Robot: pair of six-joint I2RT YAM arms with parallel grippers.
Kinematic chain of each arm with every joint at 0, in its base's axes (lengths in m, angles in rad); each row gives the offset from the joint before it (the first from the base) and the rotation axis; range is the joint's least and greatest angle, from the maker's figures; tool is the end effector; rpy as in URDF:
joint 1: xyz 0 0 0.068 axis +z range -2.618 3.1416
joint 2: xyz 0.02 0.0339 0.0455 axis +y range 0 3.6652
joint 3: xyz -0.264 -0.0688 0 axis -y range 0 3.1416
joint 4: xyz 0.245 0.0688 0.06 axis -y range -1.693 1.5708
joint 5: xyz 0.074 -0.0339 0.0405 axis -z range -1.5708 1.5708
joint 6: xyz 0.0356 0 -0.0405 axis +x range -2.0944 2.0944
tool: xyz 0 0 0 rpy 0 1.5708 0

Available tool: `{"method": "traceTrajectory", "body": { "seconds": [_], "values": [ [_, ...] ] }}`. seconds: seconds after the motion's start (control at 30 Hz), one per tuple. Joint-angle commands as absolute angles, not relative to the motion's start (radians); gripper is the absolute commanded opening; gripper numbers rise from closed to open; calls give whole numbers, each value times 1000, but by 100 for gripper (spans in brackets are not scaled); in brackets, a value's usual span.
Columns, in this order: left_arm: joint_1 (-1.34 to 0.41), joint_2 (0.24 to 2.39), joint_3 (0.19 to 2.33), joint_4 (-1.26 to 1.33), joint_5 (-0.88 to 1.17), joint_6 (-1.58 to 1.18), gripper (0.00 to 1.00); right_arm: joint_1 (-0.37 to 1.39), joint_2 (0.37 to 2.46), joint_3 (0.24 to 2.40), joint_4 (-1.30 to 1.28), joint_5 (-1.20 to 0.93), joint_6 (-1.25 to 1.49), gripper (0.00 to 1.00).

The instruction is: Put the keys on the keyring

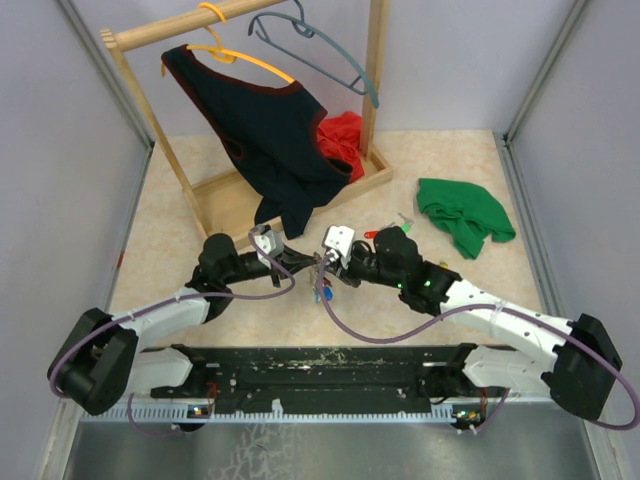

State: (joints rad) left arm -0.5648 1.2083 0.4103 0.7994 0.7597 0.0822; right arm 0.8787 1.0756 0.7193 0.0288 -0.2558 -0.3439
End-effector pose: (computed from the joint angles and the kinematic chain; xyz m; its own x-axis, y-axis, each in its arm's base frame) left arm 0.1898 -0.1493 0.2270 0.0808 0.0193 -0.9965 0.9664 0.2431 0.0831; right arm 0.1512 0.1965 0.2817 0.1094 -0.3791 -0.9188 -0.9144 0.3241 -0.2426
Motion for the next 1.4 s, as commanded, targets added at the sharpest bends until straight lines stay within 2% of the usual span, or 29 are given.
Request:
{"method": "traceTrajectory", "body": {
  "seconds": [0.0,0.37,0.93,1.17,1.3,1.37],
  "values": [
    [-557,1193,408,876,761,71,0,872,1092,712,142,-253,-225,24],
    [-557,1191,403,884,769,67,0,871,1129,689,177,-155,-179,22],
    [-555,1190,400,910,781,50,0,870,1171,678,214,-194,-176,20],
    [-555,1190,393,933,774,38,0,870,1184,667,236,-203,-185,9],
    [-555,1189,388,944,769,31,0,871,1180,664,229,-210,-202,0],
    [-555,1190,387,947,766,28,0,871,1174,664,228,-214,-214,0]
  ]
}}
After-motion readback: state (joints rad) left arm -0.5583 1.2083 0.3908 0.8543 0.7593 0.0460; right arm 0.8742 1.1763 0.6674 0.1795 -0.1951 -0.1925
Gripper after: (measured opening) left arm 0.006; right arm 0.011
